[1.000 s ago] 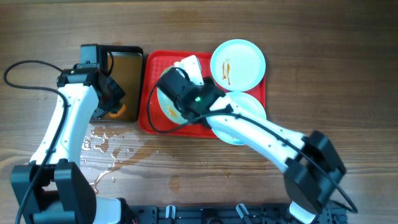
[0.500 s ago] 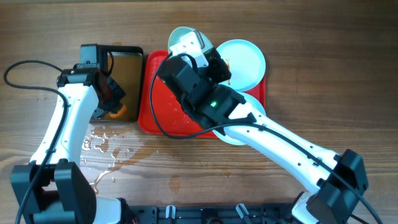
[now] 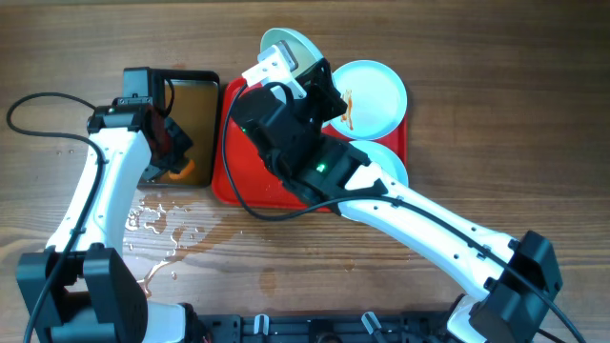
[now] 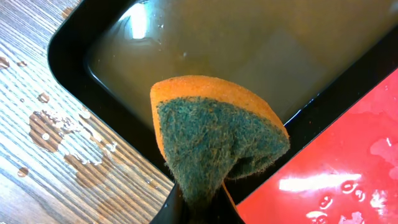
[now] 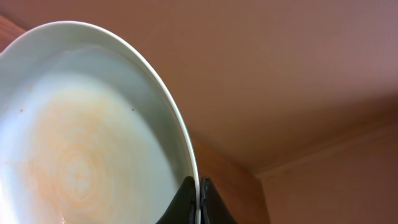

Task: Clean dirty plates on tray and stack at the side
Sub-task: 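Carry the cleaned plate right and set it on the table beside the tray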

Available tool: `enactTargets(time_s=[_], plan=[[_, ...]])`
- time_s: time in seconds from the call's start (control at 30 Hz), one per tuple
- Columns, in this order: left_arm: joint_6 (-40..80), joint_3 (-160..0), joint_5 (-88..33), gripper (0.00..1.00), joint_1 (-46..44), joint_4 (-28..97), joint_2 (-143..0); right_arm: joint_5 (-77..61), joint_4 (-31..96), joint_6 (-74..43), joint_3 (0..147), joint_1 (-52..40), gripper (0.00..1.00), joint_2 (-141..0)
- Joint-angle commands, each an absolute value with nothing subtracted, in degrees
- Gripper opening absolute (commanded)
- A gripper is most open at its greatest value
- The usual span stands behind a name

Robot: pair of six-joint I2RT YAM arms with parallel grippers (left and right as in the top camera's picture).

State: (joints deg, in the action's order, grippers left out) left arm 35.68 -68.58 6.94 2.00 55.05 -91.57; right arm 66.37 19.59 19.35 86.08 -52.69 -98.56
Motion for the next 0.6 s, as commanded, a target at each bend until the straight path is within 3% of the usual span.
enactTargets(time_s=[0.0, 0.13, 0.33, 0.57], plan=[[35.18, -68.23, 6.44, 0.04, 2.26, 54.52, -91.90, 68.42, 19.11, 19.59, 87.05, -52.88, 0.04, -97.93], [35.18, -68.23, 6.44, 0.04, 2.26, 54.28, -91.90, 68.38, 19.25, 14.44, 87.00, -52.86, 0.05, -97.93], [35.16, -68.23, 6.46, 0.04, 2.26, 54.06, -91.90, 65.28, 26.79, -7.38, 87.00, -52.56, 0.04, -97.93], [35.16, -68.23, 6.46, 0.04, 2.26, 54.06, -91.92, 27.94, 35.73, -26.41, 87.00, -44.69, 0.04, -97.91]])
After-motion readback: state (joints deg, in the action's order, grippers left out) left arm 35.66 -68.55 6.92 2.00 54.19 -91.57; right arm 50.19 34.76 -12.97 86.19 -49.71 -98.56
